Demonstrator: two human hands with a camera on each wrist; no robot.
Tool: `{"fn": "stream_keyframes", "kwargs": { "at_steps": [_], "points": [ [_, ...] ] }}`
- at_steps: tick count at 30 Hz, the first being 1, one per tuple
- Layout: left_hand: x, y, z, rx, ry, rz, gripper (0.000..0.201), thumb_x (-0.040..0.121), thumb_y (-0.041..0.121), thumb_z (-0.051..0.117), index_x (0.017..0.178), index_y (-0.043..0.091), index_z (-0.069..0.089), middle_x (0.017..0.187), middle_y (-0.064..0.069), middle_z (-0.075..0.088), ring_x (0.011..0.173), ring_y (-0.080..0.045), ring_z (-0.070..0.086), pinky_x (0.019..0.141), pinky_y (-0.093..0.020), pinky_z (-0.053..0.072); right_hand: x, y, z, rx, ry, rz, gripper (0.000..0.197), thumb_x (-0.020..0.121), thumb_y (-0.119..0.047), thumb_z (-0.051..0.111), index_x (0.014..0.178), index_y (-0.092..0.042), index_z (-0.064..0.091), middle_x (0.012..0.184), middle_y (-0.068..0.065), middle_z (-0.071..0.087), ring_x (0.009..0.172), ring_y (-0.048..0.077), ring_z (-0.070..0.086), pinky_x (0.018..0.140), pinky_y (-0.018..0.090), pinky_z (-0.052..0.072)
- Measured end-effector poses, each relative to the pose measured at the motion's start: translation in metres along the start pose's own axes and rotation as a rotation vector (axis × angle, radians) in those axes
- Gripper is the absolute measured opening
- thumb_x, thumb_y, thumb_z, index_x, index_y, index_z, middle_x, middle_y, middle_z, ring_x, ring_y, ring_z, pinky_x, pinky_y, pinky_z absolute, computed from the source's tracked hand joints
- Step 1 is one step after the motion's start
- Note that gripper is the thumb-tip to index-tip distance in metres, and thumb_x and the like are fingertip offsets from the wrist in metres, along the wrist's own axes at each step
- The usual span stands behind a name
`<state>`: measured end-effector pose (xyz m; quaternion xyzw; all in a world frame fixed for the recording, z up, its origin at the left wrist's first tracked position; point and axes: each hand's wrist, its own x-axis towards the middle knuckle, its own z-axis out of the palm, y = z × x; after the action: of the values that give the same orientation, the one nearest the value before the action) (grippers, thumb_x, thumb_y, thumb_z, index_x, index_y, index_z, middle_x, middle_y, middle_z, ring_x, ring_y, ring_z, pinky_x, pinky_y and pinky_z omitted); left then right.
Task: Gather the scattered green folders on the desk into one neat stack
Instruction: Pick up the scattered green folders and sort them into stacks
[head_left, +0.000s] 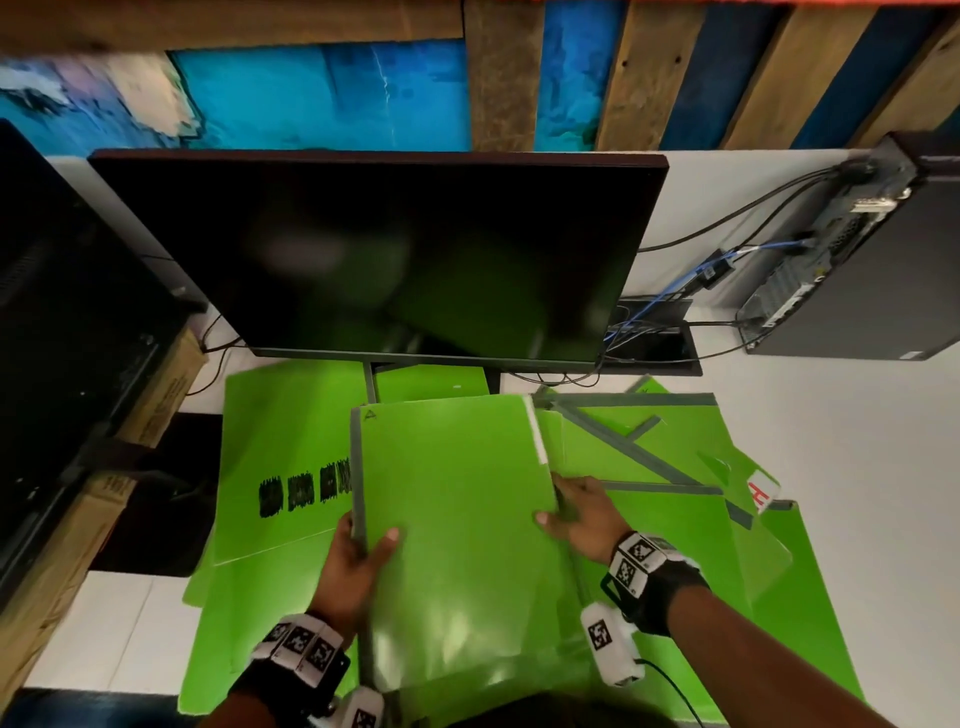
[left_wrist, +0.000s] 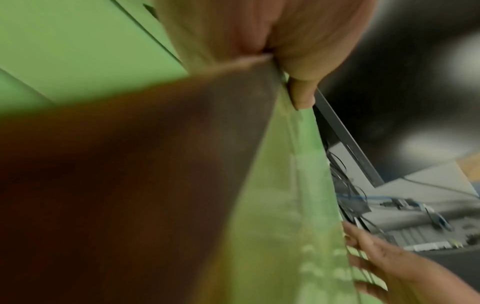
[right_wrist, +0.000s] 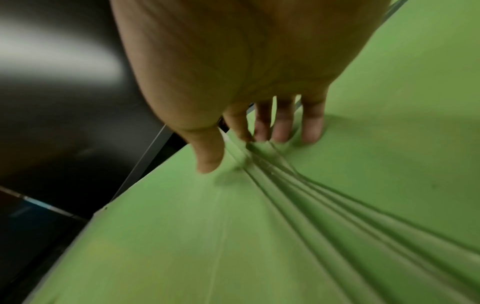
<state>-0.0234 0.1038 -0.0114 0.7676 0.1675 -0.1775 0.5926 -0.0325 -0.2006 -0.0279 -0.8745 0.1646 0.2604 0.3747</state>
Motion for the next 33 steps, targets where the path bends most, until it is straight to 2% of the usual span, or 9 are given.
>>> {"fn": "stream_keyframes", "kwargs": {
  "at_steps": [3,6,11,15,22,25,28,30,33],
  "points": [
    [0.0,-0.009,-0.036,-0.132,0.022,-0.055,0.032,0.086,0.014,0.066,0.111,0.007,0.047,0.069,-0.012,0.055,0.049,-0.02,0.05,0.042,-0.029,0.046,0.004,-0.003,0.015,-0.001,0.278,0.159,0.07,0.084,-0.05,0.06,0.14,-0.014,0.039,0.141,0.017,0.037,0.129,0.034,0.038,0.108,0.039,0.033],
    [-0.007,-0.014,-0.073,-0.227,0.102,-0.08,0.026,0.086,0.009,0.063,0.105,0.0,0.048,0.047,-0.003,0.046,0.034,-0.013,0.041,0.038,-0.019,0.038,0.01,-0.013,0.017,-0.049,0.317,0.283,0.085,0.077,-0.063,0.06,0.139,-0.01,0.036,0.139,0.018,0.038,0.127,0.035,0.038,0.104,0.042,0.034],
    [-0.012,-0.025,-0.124,0.003,0.279,-0.012,0.033,0.083,0.032,0.069,0.094,0.003,0.058,0.069,-0.023,0.059,0.055,-0.026,0.055,0.051,-0.036,0.049,0.021,-0.031,0.015,-0.145,0.255,0.267,0.093,0.071,-0.058,0.07,0.142,-0.016,0.027,0.141,0.013,0.033,0.131,0.033,0.033,0.103,0.046,0.037],
    [-0.014,-0.024,-0.136,0.107,0.358,0.053,0.025,0.088,0.026,0.064,0.096,0.003,0.06,0.073,-0.022,0.063,0.061,-0.025,0.056,0.037,-0.022,0.042,0.036,-0.038,0.008,0.027,0.185,0.342,0.083,0.063,-0.033,0.084,0.132,-0.016,0.042,0.132,0.01,0.043,0.125,0.031,0.042,0.105,0.04,0.04],
    [0.008,-0.021,-0.138,0.149,0.34,0.143,0.03,0.086,0.034,0.068,0.102,0.01,0.06,0.089,-0.023,0.069,0.076,-0.03,0.065,0.056,-0.037,0.054,0.016,0.032,0.0,0.573,0.386,0.255,0.043,0.066,0.01,0.073,0.106,0.008,0.057,0.088,0.005,0.072,0.079,0.018,0.069,0.062,0.021,0.054],
    [0.017,-0.015,-0.128,0.146,0.327,0.155,0.059,0.069,0.062,0.065,0.1,0.012,0.058,0.082,-0.016,0.067,0.07,-0.027,0.062,0.058,-0.038,0.054,-0.016,0.086,-0.014,0.783,0.604,0.402,0.03,0.073,0.015,0.062,0.087,-0.012,0.061,0.049,-0.017,0.064,0.044,-0.006,0.058,0.071,0.029,0.055],
    [0.027,-0.007,-0.105,0.121,0.247,0.123,0.06,0.073,0.061,0.069,0.099,0.008,0.058,0.062,-0.011,0.051,0.047,-0.016,0.047,0.045,-0.025,0.043,-0.055,0.128,-0.02,0.902,0.695,0.593,0.023,0.079,-0.01,0.072,0.1,-0.004,0.064,0.087,0.005,0.075,0.072,0.012,0.068,0.099,0.041,0.045],
    [0.033,0.002,-0.086,0.122,0.183,0.112,0.046,0.084,0.04,0.067,0.1,-0.001,0.055,0.055,-0.006,0.042,0.035,-0.012,0.037,0.036,-0.015,0.032,-0.07,0.152,-0.013,0.737,0.655,0.805,0.085,0.058,-0.06,0.078,0.117,-0.001,0.059,0.118,0.018,0.066,0.101,0.029,0.065,0.101,0.042,0.043],
    [0.044,0.01,-0.066,0.144,0.122,0.125,0.042,0.087,0.034,0.064,0.103,-0.003,0.054,0.056,-0.004,0.041,0.042,-0.015,0.036,0.037,-0.017,0.031,-0.092,0.164,-0.004,0.494,0.602,0.96,0.096,0.058,-0.07,0.066,0.129,-0.008,0.052,0.129,0.019,0.058,0.112,0.037,0.058,0.096,0.042,0.046]
  ]
}}
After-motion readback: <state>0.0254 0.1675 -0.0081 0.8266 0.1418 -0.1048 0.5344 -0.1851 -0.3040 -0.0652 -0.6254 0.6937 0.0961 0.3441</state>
